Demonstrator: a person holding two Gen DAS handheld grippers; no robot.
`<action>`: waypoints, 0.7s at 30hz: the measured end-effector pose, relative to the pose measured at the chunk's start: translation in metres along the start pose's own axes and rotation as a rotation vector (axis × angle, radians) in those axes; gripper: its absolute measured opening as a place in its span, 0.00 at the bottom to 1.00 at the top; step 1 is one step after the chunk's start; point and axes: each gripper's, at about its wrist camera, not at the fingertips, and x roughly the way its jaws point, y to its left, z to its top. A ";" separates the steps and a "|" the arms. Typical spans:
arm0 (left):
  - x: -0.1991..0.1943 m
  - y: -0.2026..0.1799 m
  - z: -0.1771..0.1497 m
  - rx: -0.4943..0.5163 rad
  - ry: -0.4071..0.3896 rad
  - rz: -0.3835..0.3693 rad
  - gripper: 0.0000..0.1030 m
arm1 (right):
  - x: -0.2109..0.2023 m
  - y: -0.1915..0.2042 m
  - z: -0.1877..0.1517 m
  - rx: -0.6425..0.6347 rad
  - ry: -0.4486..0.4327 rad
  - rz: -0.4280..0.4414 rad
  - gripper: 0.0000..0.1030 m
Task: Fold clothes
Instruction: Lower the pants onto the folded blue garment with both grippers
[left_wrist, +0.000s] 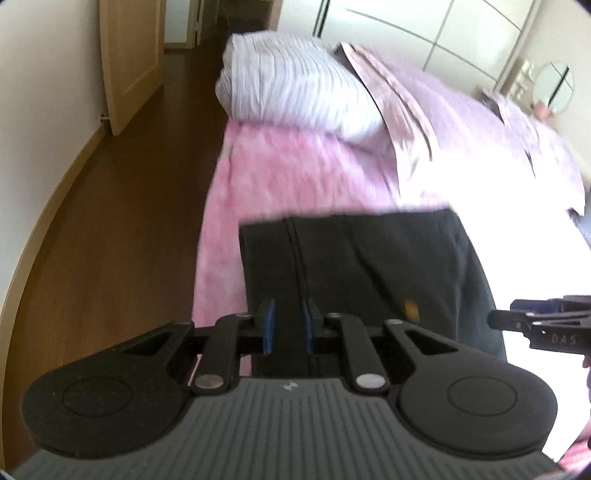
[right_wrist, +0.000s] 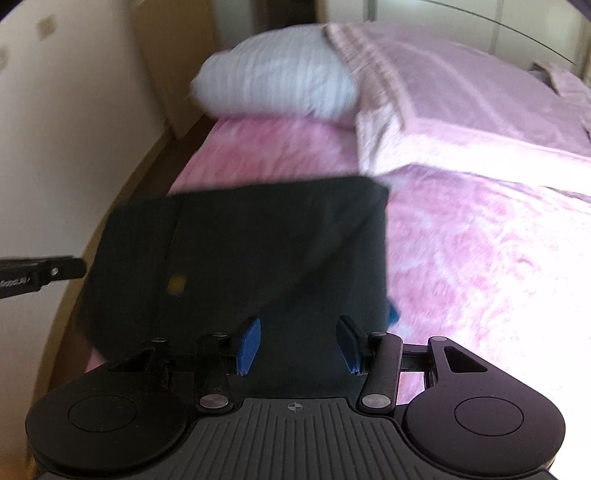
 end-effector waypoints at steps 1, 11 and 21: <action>0.006 0.001 0.008 0.000 -0.011 0.001 0.12 | 0.002 -0.003 0.008 0.031 -0.005 -0.011 0.49; 0.084 0.015 0.018 0.021 0.066 -0.010 0.13 | 0.051 -0.011 0.005 0.122 0.098 -0.049 0.49; 0.069 0.028 0.040 -0.059 0.006 -0.062 0.09 | 0.026 -0.042 0.038 0.231 -0.058 -0.081 0.49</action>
